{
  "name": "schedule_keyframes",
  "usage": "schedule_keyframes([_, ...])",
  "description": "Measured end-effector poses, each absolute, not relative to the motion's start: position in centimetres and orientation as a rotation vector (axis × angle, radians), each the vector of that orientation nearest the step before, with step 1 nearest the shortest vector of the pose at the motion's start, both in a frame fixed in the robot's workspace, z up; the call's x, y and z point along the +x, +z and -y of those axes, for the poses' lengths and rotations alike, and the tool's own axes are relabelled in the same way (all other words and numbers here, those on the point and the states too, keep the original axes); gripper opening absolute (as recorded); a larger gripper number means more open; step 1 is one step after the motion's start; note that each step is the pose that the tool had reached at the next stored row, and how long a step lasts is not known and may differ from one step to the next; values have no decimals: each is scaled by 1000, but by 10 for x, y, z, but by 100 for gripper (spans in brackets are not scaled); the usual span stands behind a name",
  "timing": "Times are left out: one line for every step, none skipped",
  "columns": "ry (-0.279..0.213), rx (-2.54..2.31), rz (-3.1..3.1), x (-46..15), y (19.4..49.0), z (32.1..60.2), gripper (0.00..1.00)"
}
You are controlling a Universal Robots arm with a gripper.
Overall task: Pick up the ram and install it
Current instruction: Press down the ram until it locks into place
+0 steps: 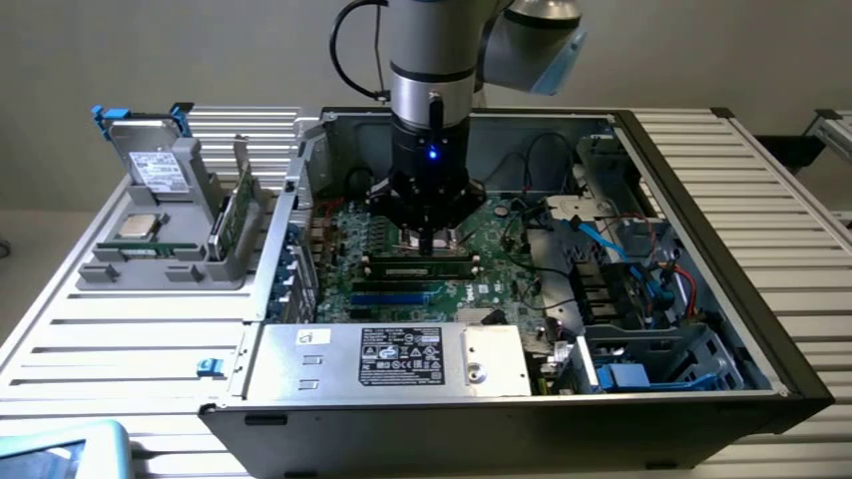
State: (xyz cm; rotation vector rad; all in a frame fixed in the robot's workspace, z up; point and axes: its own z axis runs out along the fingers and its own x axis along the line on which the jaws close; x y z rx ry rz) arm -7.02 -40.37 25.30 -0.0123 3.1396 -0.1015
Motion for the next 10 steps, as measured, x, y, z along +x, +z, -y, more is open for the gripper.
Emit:
schedule_keyframes([-106, -4, -3137, -70, 253, 404, 11])
schedule_keyframes([-110, 2, -3134, -70, 253, 404, 11])
schedule_keyframes([-116, 5, -3131, -70, 253, 404, 11])
schedule_keyframes([-119, 6, -3130, -70, 253, 404, 11])
schedule_keyframes([-119, 6, -3129, -70, 253, 404, 11])
schedule_keyframes([-120, 6, -3129, -70, 253, 404, 11])
schedule_keyframes([-120, 6, -3129, -70, 253, 404, 11])
schedule_keyframes([-120, 6, -3129, -70, 253, 404, 11])
schedule_keyframes([-120, 6, -3129, -70, 253, 404, 11])
schedule_keyframes([-120, 6, -3129, -70, 253, 404, 11])
